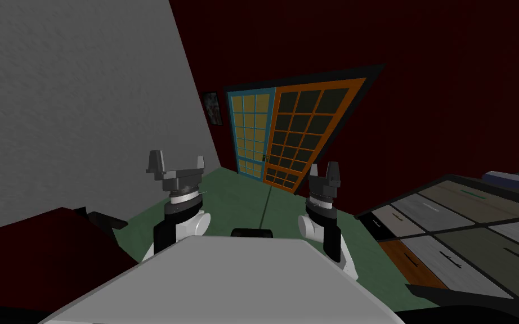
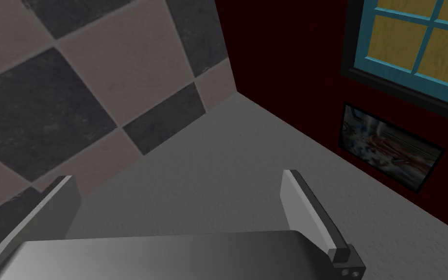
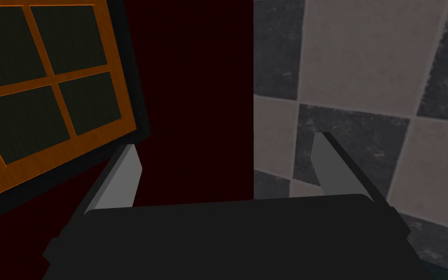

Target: Pull the door open

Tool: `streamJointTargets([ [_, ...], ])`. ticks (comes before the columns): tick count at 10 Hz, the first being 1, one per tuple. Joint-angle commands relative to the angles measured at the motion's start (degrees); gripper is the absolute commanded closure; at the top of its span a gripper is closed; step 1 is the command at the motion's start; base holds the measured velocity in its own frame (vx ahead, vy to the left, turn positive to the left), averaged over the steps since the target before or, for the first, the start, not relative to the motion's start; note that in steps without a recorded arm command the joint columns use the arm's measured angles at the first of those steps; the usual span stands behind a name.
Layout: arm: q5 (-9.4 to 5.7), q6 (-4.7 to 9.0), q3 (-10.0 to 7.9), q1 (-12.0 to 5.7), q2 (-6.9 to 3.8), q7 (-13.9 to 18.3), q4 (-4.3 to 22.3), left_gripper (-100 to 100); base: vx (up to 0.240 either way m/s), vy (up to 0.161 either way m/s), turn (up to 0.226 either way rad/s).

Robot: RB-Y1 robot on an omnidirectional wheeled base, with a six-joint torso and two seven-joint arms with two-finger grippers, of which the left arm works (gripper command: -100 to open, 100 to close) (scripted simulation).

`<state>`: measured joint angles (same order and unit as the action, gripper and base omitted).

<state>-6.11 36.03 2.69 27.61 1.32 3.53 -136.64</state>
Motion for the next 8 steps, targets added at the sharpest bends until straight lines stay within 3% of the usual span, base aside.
streamJointTargets([
  [1, 0.44, 0.23, -0.38, -0.33, -0.64, -1.44, 1.67, -100, 0.064, -0.010, -0.060],
  [8, 2.52, 1.33, -2.14, -1.90, -2.84, -8.23, 9.51, -100, 0.112, -0.024, -0.061],
])
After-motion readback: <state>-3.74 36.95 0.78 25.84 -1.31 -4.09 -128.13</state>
